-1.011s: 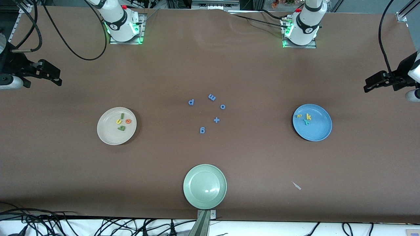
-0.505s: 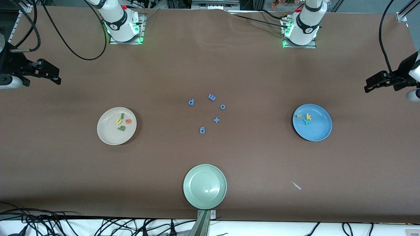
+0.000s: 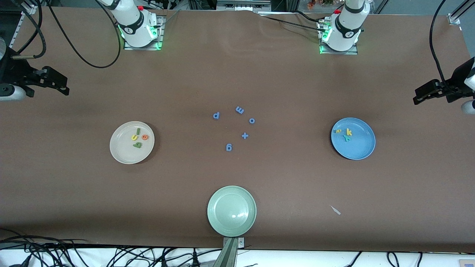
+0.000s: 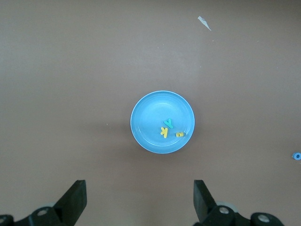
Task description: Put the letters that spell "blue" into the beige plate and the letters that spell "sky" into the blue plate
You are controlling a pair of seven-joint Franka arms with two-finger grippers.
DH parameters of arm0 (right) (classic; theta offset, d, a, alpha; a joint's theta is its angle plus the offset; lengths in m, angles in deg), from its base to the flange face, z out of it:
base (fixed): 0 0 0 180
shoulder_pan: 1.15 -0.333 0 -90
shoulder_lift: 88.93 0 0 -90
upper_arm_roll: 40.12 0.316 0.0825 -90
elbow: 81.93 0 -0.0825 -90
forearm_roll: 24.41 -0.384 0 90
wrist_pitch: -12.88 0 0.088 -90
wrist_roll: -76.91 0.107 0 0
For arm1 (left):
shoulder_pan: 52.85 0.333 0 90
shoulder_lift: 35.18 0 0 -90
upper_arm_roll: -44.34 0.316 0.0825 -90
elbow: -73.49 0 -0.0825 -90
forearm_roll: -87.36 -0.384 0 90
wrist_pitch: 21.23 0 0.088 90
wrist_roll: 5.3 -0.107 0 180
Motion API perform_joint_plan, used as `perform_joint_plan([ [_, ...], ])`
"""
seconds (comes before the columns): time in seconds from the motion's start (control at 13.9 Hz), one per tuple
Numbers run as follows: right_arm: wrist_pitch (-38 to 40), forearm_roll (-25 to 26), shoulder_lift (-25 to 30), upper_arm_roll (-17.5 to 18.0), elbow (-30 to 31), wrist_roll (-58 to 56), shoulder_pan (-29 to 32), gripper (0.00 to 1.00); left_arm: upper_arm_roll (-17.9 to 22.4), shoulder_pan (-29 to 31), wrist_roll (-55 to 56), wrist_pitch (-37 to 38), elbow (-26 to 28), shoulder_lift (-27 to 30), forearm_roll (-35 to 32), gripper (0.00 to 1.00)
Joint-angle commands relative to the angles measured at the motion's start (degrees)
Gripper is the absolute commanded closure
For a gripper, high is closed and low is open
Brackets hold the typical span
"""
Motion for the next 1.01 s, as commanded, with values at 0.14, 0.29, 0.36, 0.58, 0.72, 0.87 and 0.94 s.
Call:
perform_joint_plan([
  [0.14, 0.65, 0.28, 0.16, 0.2, -0.5, 0.22, 0.22, 0.0, 0.12, 0.05, -1.71, -0.16, -0.46, 0.39, -0.7, 0.0],
  [0.29, 0.65, 0.28, 0.16, 0.19, -0.5, 0.3, 0.22, 0.0, 0.12, -0.04, -1.8, -0.16, -0.37, 0.3, -0.7, 0.0],
  [0.36, 0.65, 0.28, 0.16, 0.19, -0.5, 0.39, 0.22, 0.0, 0.12, -0.04, -1.8, -0.16, -0.37, 0.3, -0.7, 0.0],
  [0.58, 0.74, 0.28, 0.16, 0.19, -0.5, 0.39, 0.22, 0.0, 0.12, -0.13, -1.8, -0.51, -0.37, 0.21, -0.7, 0.0],
  [0.72, 0.65, 0.28, 0.16, 0.19, -0.5, 0.39, 0.22, 0.0, 0.12, -0.21, -1.71, -0.51, -0.46, -0.32, -0.7, 0.0],
  [0.87, 0.65, 0.28, 0.16, 0.2, -0.5, 0.39, 0.22, 0.0, 0.12, -0.13, -1.71, -0.51, -0.46, -0.32, -0.7, 0.0],
  [0.94, 0.65, 0.28, 0.16, 0.19, -0.5, 0.39, 0.22, 0.0, 0.12, -0.13, -1.71, -0.51, -0.37, -0.32, -0.7, 0.0],
])
